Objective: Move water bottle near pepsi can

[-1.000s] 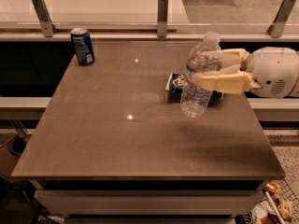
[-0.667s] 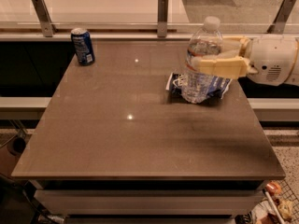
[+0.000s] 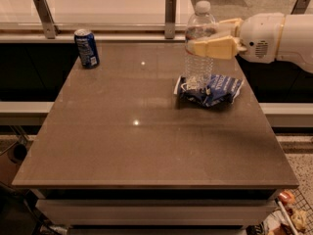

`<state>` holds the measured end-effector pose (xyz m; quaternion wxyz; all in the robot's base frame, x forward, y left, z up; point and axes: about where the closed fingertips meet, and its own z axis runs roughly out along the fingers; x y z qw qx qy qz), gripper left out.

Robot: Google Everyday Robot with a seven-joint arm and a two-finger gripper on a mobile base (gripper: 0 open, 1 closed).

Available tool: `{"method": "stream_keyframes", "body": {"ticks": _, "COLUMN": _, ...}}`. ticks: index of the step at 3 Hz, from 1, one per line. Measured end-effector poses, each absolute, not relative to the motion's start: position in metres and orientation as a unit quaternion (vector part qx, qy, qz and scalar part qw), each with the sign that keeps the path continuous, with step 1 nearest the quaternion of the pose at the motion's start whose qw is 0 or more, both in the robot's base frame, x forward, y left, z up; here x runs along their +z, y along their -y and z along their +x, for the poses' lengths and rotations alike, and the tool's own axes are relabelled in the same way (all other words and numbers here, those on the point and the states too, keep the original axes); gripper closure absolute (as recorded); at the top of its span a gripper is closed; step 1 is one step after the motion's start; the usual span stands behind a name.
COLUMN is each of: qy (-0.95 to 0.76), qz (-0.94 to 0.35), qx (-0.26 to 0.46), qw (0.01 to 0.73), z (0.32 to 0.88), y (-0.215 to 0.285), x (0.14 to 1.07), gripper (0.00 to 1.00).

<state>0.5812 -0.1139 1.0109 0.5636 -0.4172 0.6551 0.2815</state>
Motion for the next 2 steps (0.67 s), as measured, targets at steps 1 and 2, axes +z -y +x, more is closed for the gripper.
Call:
{"method": "stream_keyframes", "body": {"ticks": 1, "qy": -0.657, "qz": -0.421, "qx": 0.284, "qw": 0.558, "z": 0.612, "y": 0.100, "x": 1.009, "gripper": 1.00}}
{"method": "stream_keyframes", "body": {"ticks": 2, "qy": -0.636, "qz": -0.428, "qx": 0.299, "qw": 0.569, "z": 0.654, "y": 0.066, "x": 1.006, "gripper": 1.00}}
